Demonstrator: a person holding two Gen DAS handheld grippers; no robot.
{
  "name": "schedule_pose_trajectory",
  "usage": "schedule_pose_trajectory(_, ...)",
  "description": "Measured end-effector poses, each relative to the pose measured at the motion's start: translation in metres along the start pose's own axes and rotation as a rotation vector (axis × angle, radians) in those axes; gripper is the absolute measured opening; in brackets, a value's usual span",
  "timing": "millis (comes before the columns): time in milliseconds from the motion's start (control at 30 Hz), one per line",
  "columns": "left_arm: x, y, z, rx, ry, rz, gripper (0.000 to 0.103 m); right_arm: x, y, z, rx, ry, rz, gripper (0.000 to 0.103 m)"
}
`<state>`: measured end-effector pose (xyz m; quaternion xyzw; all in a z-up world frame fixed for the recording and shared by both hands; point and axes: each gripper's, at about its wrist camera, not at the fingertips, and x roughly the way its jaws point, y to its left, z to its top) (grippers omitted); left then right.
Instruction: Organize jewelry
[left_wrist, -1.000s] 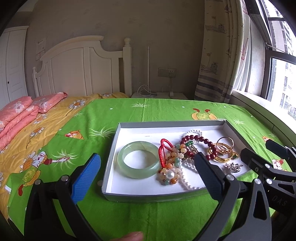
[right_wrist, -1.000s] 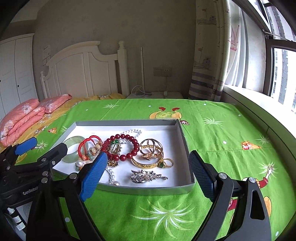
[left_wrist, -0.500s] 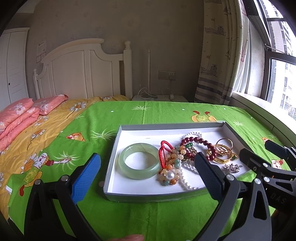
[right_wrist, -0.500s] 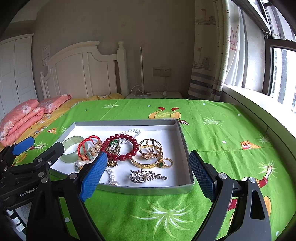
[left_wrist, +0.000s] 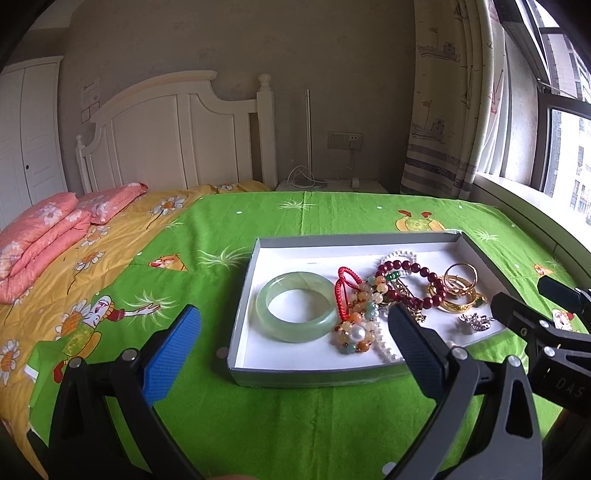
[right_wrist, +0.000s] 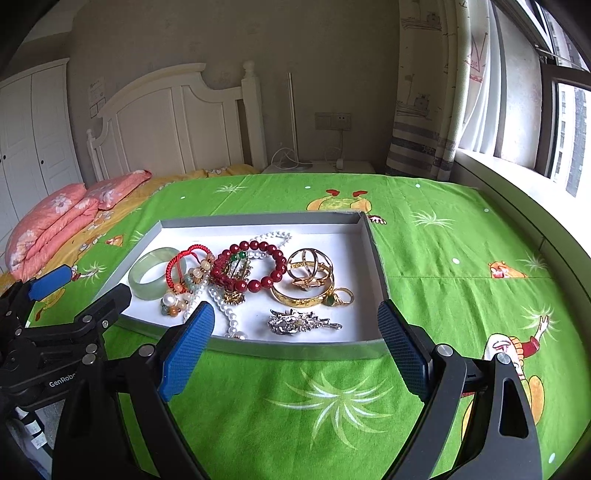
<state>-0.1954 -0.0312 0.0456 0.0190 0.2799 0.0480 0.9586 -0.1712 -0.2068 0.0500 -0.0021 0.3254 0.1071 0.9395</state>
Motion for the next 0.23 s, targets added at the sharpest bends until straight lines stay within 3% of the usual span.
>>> schedule_pose_trajectory(233,-0.004,-0.009,-0.03,0.118,0.189,-0.073,0.1,0.022,0.012,-0.027,-0.11,0.259,-0.009,0.086)
